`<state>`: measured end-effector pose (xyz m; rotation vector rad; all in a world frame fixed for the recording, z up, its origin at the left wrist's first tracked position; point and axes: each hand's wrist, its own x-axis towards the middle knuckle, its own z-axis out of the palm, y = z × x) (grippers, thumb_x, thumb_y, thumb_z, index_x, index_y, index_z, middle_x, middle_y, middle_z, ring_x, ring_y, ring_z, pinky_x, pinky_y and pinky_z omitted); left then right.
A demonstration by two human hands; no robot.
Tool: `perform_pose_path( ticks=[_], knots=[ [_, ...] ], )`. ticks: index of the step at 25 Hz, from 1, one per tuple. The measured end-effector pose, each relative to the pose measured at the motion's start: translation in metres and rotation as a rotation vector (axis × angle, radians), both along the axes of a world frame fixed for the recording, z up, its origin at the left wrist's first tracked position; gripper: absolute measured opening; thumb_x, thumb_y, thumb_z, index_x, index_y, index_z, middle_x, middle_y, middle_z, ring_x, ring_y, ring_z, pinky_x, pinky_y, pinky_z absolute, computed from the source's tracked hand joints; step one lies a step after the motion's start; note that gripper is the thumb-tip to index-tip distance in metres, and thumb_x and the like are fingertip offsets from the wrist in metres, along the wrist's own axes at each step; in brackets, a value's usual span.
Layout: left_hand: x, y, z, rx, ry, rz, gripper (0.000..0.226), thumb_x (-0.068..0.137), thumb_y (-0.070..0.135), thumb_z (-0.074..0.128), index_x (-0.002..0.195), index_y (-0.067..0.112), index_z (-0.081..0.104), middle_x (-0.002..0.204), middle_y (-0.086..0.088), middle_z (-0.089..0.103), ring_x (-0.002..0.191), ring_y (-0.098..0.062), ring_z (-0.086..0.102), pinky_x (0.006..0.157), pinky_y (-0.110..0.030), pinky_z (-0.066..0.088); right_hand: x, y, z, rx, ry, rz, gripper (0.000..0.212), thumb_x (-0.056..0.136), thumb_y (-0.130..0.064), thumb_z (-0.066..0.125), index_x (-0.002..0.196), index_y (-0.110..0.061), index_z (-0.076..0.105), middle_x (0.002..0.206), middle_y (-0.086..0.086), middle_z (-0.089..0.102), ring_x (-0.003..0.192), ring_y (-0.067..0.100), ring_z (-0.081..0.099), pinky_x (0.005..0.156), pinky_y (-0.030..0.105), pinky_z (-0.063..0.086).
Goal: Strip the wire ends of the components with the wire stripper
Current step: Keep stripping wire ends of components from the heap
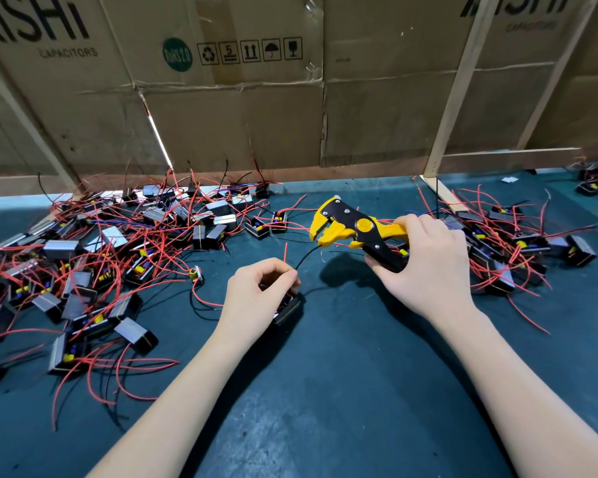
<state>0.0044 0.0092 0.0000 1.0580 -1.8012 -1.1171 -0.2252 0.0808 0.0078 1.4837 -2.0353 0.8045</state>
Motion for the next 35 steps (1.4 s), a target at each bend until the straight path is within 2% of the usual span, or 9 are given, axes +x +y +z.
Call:
perform_pose_path(
  ticks=[12,18,21,23,25,27,29,31,35],
  knots=[
    [-0.001,0.003,0.003,0.025,0.015,0.032,0.024,0.090,0.012,0.063,0.067,0.017,0.069,0.067,-0.001,0.070,0.060,-0.008,0.058,0.054,-0.014,0.044,-0.003,0.000,-0.001,-0.009,0.096,-0.018,0.049,0.071,-0.051,0.072,0.097,-0.011,0.059,0.087,0.006,0.058,0.084,0.032,0.055,0.075,0.039,0.032],
    [-0.002,0.006,0.004,-0.023,-0.067,0.006,0.022,0.088,0.012,0.063,0.068,0.017,0.070,0.068,-0.005,0.071,0.071,-0.028,0.066,0.061,-0.032,0.054,-0.002,0.001,0.001,-0.003,0.066,-0.004,0.048,0.071,-0.050,0.072,0.096,-0.011,0.060,0.086,0.005,0.059,0.083,0.032,0.056,0.074,0.039,0.033],
    [-0.002,0.006,0.004,-0.033,-0.077,0.005,0.020,0.088,0.012,0.064,0.069,0.016,0.070,0.067,-0.005,0.071,0.071,-0.029,0.066,0.059,-0.031,0.053,-0.003,0.002,0.004,0.028,0.042,0.006,0.047,0.070,-0.049,0.074,0.095,-0.012,0.062,0.085,0.004,0.062,0.083,0.032,0.059,0.075,0.040,0.036],
    [-0.002,0.005,0.004,-0.035,-0.082,0.006,0.020,0.087,0.012,0.064,0.069,0.016,0.070,0.067,-0.005,0.071,0.070,-0.028,0.066,0.058,-0.030,0.053,-0.002,0.002,0.006,0.037,0.028,0.010,0.043,0.068,-0.046,0.078,0.090,-0.012,0.063,0.080,0.005,0.063,0.079,0.032,0.061,0.071,0.039,0.040],
    [-0.002,0.005,0.003,-0.051,-0.099,0.001,0.020,0.087,0.011,0.064,0.069,0.016,0.069,0.066,-0.003,0.070,0.067,-0.025,0.066,0.061,-0.030,0.053,-0.001,0.003,0.008,0.017,0.023,-0.016,0.035,0.065,-0.041,0.080,0.079,-0.013,0.064,0.070,0.005,0.064,0.067,0.033,0.063,0.060,0.034,0.041],
    [-0.002,0.005,0.002,-0.062,-0.104,-0.017,0.020,0.089,0.011,0.063,0.070,0.016,0.069,0.066,-0.002,0.070,0.065,-0.022,0.064,0.062,-0.028,0.051,0.000,0.004,0.009,0.002,-0.016,-0.049,0.029,0.066,-0.041,0.072,0.070,-0.014,0.061,0.062,0.006,0.062,0.059,0.035,0.061,0.053,0.030,0.040],
    [-0.001,0.005,0.002,-0.078,-0.090,-0.034,0.020,0.092,0.011,0.060,0.075,0.017,0.069,0.069,-0.003,0.070,0.064,-0.019,0.063,0.062,-0.026,0.049,0.001,0.004,0.008,-0.011,-0.022,-0.070,0.028,0.066,-0.040,0.073,0.076,-0.014,0.064,0.067,0.007,0.064,0.064,0.035,0.062,0.057,0.033,0.041],
    [0.000,0.006,0.002,-0.107,-0.086,-0.044,0.016,0.095,0.010,0.057,0.089,0.020,0.068,0.071,-0.002,0.070,0.069,-0.017,0.064,0.067,-0.025,0.048,-0.001,0.003,0.004,-0.040,0.054,-0.091,0.038,0.068,-0.041,0.076,0.094,-0.014,0.066,0.083,0.007,0.064,0.080,0.034,0.060,0.069,0.038,0.038],
    [0.000,0.006,0.001,-0.058,-0.033,-0.055,0.024,0.099,0.011,0.051,0.117,0.027,0.050,0.074,0.003,0.073,0.070,-0.011,0.064,0.066,-0.015,0.047,-0.008,0.001,0.001,-0.110,0.005,-0.167,0.052,0.073,-0.053,0.072,0.107,-0.015,0.063,0.096,0.006,0.064,0.092,0.032,0.055,0.078,0.040,0.031]
  ],
)
